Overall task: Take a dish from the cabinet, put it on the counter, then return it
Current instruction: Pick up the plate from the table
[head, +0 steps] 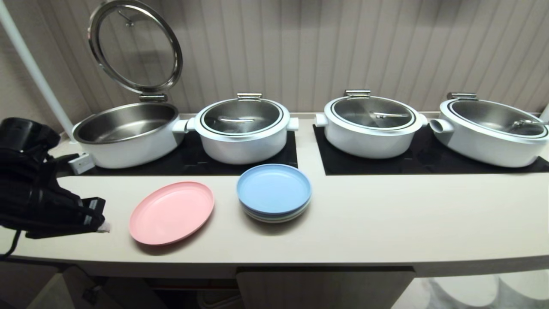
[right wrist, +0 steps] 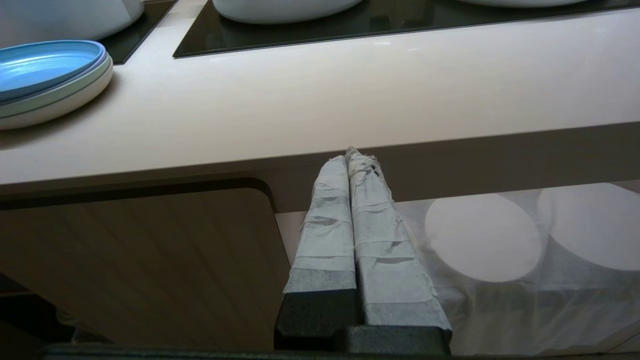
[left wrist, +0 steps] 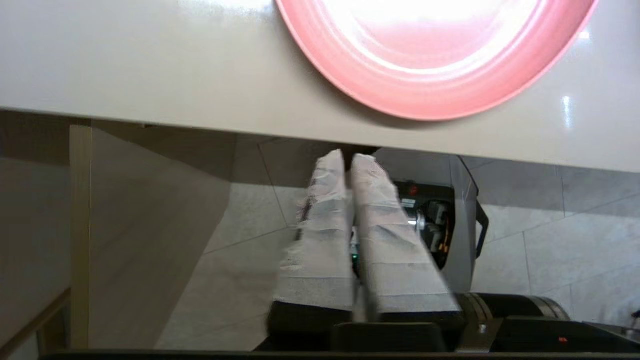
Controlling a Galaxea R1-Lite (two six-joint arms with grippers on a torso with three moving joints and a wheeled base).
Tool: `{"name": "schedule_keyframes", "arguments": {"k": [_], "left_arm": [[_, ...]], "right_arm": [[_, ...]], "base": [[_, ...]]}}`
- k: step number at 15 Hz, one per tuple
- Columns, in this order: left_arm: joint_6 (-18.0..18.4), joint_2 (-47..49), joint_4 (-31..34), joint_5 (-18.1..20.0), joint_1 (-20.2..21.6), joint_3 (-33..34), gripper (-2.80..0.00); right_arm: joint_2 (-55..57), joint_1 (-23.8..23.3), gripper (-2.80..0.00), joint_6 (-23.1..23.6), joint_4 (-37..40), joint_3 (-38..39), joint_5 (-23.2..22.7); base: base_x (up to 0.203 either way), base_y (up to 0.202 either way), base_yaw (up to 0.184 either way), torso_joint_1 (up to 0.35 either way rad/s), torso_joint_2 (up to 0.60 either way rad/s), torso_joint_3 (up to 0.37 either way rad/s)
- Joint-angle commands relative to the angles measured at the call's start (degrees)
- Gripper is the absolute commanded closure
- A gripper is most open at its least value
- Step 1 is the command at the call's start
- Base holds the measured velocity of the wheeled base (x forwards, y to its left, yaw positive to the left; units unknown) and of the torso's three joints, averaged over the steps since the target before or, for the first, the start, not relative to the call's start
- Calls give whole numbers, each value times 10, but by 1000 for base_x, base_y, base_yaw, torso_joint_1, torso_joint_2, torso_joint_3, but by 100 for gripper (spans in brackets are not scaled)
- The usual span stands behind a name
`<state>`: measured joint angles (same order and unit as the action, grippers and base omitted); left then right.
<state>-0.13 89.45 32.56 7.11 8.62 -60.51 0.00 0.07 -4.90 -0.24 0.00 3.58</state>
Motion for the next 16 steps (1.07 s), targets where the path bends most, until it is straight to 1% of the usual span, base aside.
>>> {"name": "schedule_keyframes", "arguments": {"k": [1, 3, 4, 5, 7, 10, 13, 16], "left_arm": [[0, 45, -13, 1, 2, -4, -280], [0, 68, -33, 1, 2, -5, -280], [0, 76, -44, 11, 2, -6, -280], [1, 80, -49, 32, 3, -8, -280], [2, 95, -53, 40, 6, -20, -280], [3, 117, -52, 38, 6, -47, -280], [27, 132, -50, 33, 8, -69, -280], [31, 149, -50, 10, 8, -75, -280]], "right_arm": [[0, 0, 0, 0, 0, 0, 0], [0, 0, 0, 0, 0, 0, 0], [0, 0, 0, 0, 0, 0, 0], [0, 0, 0, 0, 0, 0, 0], [0, 0, 0, 0, 0, 0, 0], [0, 0, 0, 0, 0, 0, 0], [0, 0, 0, 0, 0, 0, 0], [0, 0, 0, 0, 0, 0, 0]], "base": [[0, 0, 0, 0, 0, 0], [0, 0, 0, 0, 0, 0], [0, 0, 0, 0, 0, 0], [0, 0, 0, 0, 0, 0], [0, 0, 0, 0, 0, 0], [0, 0, 0, 0, 0, 0], [0, 0, 0, 0, 0, 0], [0, 0, 0, 0, 0, 0]]}}
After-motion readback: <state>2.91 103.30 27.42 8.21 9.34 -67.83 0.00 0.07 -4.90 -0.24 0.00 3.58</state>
